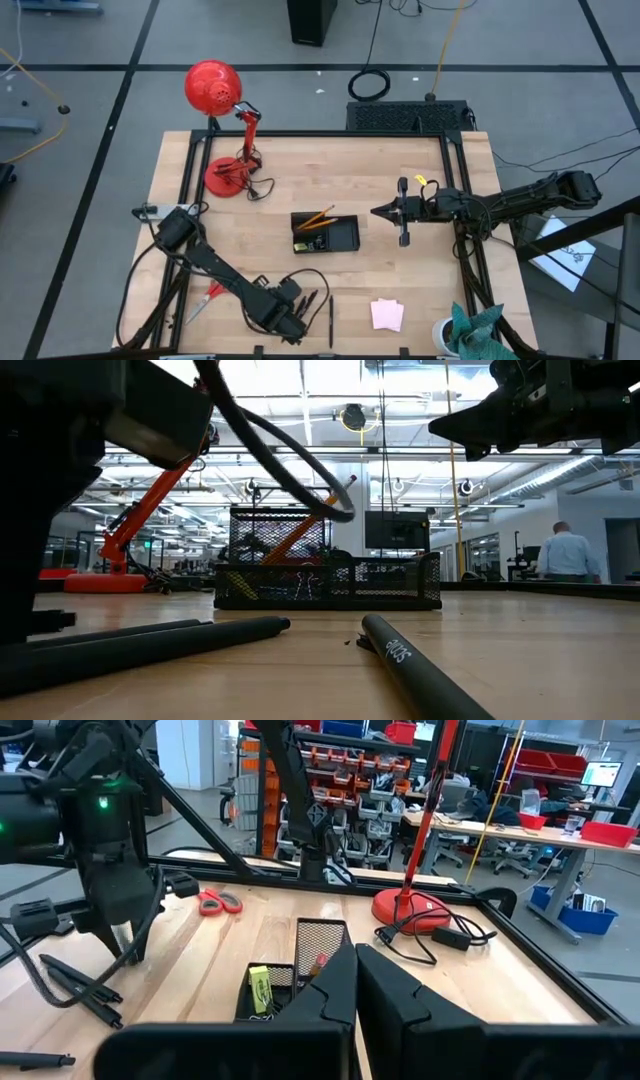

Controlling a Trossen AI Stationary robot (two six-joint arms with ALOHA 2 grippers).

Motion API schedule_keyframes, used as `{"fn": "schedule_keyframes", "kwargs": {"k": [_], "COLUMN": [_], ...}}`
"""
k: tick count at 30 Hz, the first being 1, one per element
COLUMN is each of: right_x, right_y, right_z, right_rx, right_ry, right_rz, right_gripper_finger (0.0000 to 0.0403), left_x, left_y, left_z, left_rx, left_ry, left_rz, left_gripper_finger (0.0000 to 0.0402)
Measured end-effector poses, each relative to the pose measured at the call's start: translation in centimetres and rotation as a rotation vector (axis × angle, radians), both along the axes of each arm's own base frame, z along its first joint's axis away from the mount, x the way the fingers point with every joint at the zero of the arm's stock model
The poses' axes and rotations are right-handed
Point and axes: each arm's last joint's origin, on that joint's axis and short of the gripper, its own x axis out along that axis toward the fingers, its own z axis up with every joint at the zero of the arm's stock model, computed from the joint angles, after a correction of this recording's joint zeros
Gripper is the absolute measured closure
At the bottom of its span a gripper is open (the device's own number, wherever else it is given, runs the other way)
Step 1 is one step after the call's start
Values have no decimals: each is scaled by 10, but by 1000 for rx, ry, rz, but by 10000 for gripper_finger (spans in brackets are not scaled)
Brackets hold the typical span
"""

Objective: Pick and place office supplies into organizer
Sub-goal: Put the pen into the desk organizer

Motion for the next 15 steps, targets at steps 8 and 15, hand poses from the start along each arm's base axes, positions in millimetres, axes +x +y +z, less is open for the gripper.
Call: {"fn": "schedule_keyframes", "kwargs": {"k": [8,15], "right_x": [0,0], "right_y": [0,0], "right_z": [0,-1], "right_rx": [0,7], "right_ry": [-2,8], "right_rz": [0,0], "right_gripper_finger": [403,403], "left_x": [-1,-1], "left_y": [-1,-1], "left_z": [-6,-8], "left_rx": [8,14], "left_ry": [36,49], "left_rz": [-133,-236], "left_gripper_finger": [305,343]}}
